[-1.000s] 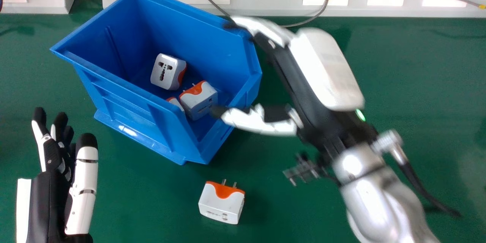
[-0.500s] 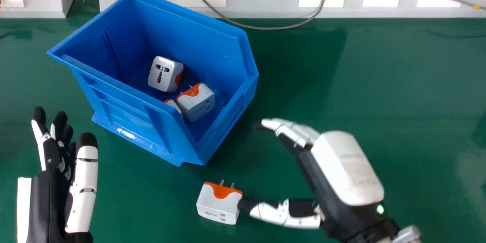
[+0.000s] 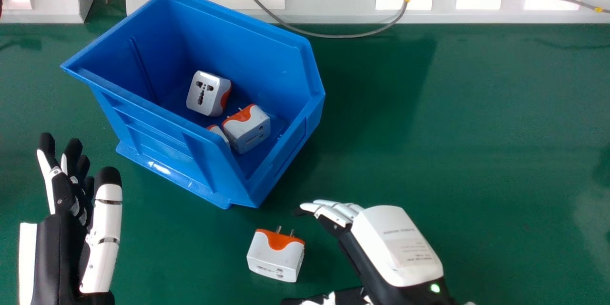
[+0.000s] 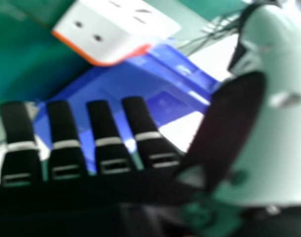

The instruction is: Pick all objects and put in blue box

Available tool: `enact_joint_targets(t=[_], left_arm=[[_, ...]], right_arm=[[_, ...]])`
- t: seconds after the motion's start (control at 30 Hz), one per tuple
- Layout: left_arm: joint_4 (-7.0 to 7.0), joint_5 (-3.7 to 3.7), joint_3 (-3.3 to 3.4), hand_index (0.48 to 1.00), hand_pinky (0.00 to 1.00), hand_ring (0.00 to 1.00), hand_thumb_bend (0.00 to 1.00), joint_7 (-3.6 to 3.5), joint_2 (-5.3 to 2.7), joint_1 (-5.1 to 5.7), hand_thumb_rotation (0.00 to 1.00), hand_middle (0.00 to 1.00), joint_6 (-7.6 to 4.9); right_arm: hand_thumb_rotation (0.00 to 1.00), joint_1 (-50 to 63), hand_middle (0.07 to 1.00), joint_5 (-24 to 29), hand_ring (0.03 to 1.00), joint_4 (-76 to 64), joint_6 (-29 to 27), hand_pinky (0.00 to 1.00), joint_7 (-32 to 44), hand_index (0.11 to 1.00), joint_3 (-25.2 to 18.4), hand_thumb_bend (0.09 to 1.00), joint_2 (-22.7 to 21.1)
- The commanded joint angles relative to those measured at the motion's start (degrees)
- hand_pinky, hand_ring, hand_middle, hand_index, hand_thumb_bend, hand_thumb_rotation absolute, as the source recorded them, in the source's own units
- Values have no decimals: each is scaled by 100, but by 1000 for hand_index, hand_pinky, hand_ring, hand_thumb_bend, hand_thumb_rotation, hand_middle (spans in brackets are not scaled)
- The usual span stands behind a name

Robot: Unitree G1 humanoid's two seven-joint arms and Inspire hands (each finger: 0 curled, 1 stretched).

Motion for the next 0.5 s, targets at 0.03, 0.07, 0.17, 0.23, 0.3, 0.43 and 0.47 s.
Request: enact_joint_targets(t=[0.03,0.07,0.17,0.23,0.3,0.43,0.47], left_arm=[[-102,-58,48,989,1000,1000,299,-16,52,13,721,1000,-107],[-104,-69,49,989,1000,1000,278,-25,57,17,704,1000,-100],[-93,-85,59,988,1000,1000,269,-37,72,28,691,1000,-108],[-75,-135,62,992,1000,1000,271,-62,90,30,697,1000,-121],[-89,-152,63,991,1000,1000,271,-52,83,31,700,1000,-96],[-80,-137,82,986,1000,1000,277,-50,89,23,701,1000,-107],[-78,-141,88,986,1000,1000,295,-58,99,22,704,1000,-101]], right_arm=[[538,-229,818,-146,781,167,54,645,-137,792,109,619,93],[546,-283,816,-178,779,244,79,645,-158,790,137,621,115],[570,-432,816,-271,781,405,179,646,-135,793,222,622,168],[573,-531,816,-320,779,513,221,645,-158,793,283,623,193],[581,-643,818,-375,778,630,270,646,-137,796,348,618,225],[580,-853,826,-439,781,822,388,649,-78,805,475,616,286],[576,-896,828,-448,780,862,413,648,-81,805,504,618,302]])
